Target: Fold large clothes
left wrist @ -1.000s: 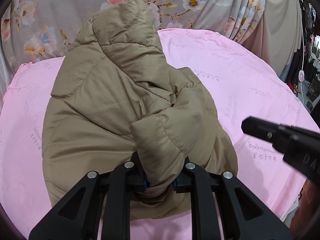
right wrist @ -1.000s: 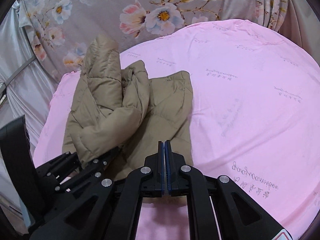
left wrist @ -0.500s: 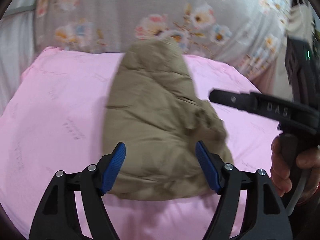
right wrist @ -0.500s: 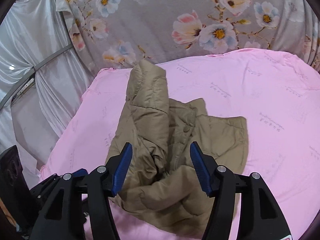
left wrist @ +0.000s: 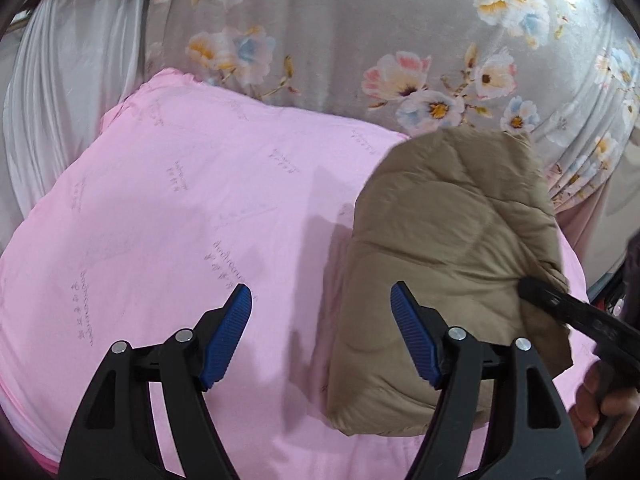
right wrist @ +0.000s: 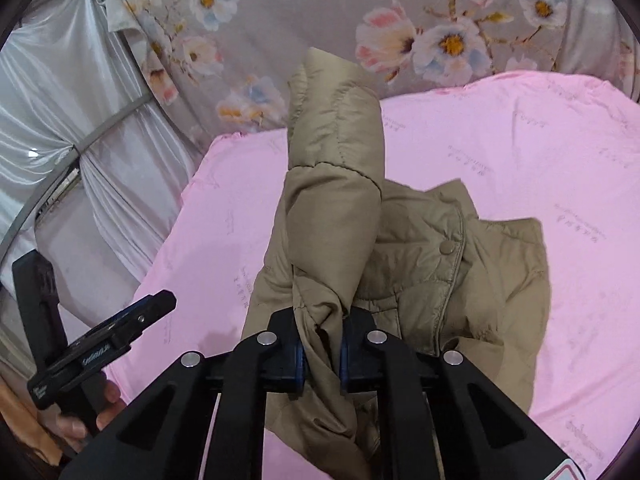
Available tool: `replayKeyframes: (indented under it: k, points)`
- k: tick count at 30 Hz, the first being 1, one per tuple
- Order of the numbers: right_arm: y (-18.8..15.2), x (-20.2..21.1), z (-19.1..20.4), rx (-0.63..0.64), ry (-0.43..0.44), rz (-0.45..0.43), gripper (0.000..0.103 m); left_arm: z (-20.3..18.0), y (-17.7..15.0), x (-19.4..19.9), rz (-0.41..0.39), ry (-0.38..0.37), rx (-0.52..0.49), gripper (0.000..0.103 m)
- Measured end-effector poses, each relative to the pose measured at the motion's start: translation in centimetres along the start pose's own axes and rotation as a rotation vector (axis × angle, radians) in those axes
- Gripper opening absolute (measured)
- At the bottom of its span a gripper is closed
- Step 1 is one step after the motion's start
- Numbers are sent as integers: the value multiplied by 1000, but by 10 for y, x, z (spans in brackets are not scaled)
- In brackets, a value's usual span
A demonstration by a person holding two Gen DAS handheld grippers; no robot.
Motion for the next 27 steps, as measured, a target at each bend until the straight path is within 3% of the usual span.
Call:
replayKeyframes:
  k: [4, 8, 12, 20, 27]
  points:
    - [-28, 34, -41, -72, -93, -27, 11, -44, 6, 2, -17, -43, -76, 69]
    - [-61, 37, -90, -200, -114, -13, 11, -96, -8, -7, 8, -81, -162, 69]
    - [-78, 32, -109, -228, -130, -8, 12, -136, -26, -31, 58, -76, -234, 69]
    - [-86, 13, -126, -230, -146, -4, 16, -150, -50, -71, 129, -56, -216, 71]
    - [-90, 2, -139, -253, -138, -14, 18, -151, -59, -88, 111, -5, -246, 77]
Point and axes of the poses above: each gripper's, at about its wrist camera, not at the fingertips, and x roughly against the way its jaws point, z to its left, y to its top, the point moved 8 cm from there along -x, roughly the way its jaws point, and after that the axes turned 14 degrees about y, right-handed, at the moved point
